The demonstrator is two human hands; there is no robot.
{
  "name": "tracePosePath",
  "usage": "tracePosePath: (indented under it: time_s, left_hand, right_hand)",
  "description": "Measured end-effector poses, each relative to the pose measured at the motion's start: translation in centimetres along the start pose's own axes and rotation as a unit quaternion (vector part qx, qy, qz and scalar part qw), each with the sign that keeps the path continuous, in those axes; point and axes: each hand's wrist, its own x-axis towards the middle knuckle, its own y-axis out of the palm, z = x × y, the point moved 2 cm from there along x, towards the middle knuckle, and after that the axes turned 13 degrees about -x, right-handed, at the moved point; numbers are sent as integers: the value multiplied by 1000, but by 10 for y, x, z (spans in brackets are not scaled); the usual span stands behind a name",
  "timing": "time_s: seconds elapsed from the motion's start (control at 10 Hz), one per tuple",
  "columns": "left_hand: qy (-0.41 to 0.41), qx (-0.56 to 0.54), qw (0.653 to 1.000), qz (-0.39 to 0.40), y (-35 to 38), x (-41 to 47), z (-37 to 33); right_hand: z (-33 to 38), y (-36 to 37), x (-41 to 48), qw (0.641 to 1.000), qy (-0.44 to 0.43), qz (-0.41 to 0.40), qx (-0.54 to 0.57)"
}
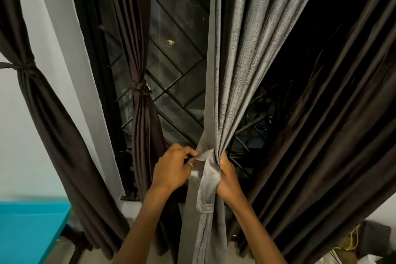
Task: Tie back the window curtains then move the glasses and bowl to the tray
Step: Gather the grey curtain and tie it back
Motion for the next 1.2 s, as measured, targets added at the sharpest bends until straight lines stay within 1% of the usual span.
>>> tracePosePath:
  time_s: [0.1,0.2,0.3,0.4,0.5,0.6,0.7,0.8,0.9,1.0,1.1,1.2]
  left_hand:
    - [50,57,988,-135,-7,-5,-17]
    - [61,12,983,-175,3,-5,-28]
    - [-22,-222,967,-125,11,2,-24]
    - [-129,-525,840,47,19,7,-26]
    - [-48,-432,882,183,29,5,-38]
    - [-25,-234,960,153,36,4,-47]
    - [-37,-101,992,62,32,1,-59]
    - [-30,-11,999,17,30,0,-63]
    - [-63,-71,993,69,29,8,-59]
    - [-59,-63,996,14,30,7,-57]
    - [-71,-88,993,-42,31,3,-57]
    - [-76,-125,988,-53,33,4,-57]
  right_hand:
    - [3,1,-1,1000,0,8,-10]
    - [6,4,-2,999,-22,10,-40]
    - [8,5,-5,997,-26,8,-72]
    - [11,4,-9,996,-27,14,-79]
    - [18,5,-12,995,-37,-1,-92]
    - [25,12,-16,994,-64,-25,-91]
    - [27,6,-14,976,-77,-72,-192]
    - [18,8,-12,976,-112,-13,-187]
    - [7,9,-10,985,-69,-5,-158]
    - [8,14,-6,985,-49,17,-164]
    - [15,19,-5,995,12,69,-70]
    - [21,10,-3,993,3,84,-87]
